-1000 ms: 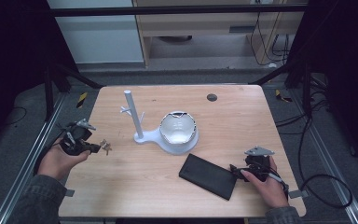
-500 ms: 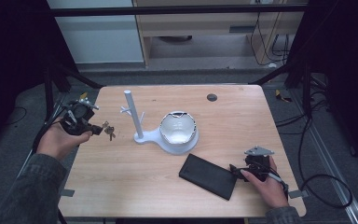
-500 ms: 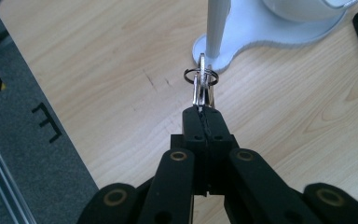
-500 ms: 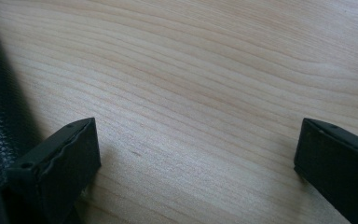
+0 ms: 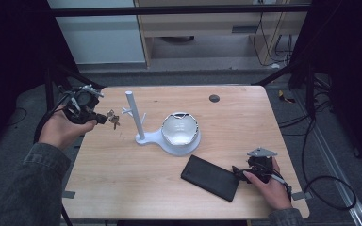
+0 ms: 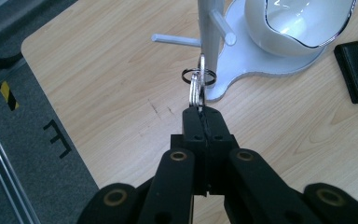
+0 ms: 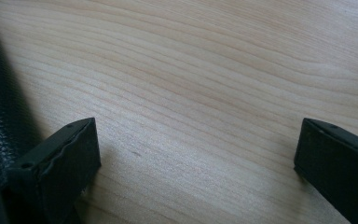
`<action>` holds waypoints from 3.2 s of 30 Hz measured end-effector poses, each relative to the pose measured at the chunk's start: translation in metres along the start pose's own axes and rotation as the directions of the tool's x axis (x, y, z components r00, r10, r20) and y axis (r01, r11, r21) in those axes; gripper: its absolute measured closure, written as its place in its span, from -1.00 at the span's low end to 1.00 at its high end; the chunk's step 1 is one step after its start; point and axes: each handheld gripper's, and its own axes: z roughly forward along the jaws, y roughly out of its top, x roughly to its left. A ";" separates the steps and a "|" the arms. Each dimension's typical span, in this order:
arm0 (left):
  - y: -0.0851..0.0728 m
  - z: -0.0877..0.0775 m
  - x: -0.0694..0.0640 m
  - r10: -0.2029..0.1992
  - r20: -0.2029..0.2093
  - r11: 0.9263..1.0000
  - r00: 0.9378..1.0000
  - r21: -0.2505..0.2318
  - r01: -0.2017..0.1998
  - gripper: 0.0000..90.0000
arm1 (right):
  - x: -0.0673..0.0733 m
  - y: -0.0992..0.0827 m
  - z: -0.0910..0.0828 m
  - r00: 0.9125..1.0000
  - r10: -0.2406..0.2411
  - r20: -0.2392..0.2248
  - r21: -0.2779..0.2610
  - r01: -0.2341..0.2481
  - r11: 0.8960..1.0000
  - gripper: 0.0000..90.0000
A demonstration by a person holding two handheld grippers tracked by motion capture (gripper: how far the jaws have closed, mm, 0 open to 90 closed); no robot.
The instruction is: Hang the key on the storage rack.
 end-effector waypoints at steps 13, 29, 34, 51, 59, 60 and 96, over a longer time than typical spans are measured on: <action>0.011 0.001 -0.001 0.010 -0.015 1.000 1.000 0.015 -0.009 1.00 | 0.000 0.000 0.000 1.000 -0.002 -0.004 -0.001 0.002 1.000 -0.99; 0.016 0.004 -0.005 0.036 -0.017 0.999 0.999 0.020 -0.036 1.00 | 0.000 0.000 0.000 1.000 -0.002 -0.004 -0.001 0.002 1.000 -0.99; 0.017 0.003 -0.007 0.041 -0.009 0.999 0.999 0.030 -0.041 1.00 | 0.000 0.000 0.000 1.000 -0.003 -0.004 -0.001 0.003 1.000 -0.99; 0.022 0.008 -0.012 0.062 -0.006 0.998 0.998 0.035 -0.062 1.00 | 0.000 0.000 0.000 1.000 -0.003 -0.004 -0.001 0.003 1.000 -0.99; 0.026 0.013 -0.014 0.063 -0.016 0.997 0.998 0.041 -0.062 1.00 | 0.000 0.000 0.000 1.000 -0.003 -0.006 0.000 0.003 1.000 -0.99; 0.026 0.014 -0.014 0.061 -0.016 0.997 0.998 0.042 -0.060 1.00 | 0.000 0.000 0.000 1.000 -0.003 -0.006 0.000 0.003 1.000 -0.99; -0.051 0.036 -0.069 0.092 -0.034 0.982 0.995 -0.164 -0.097 -0.17 | 0.000 0.000 0.000 1.000 -0.003 -0.006 -0.001 0.003 1.000 -0.99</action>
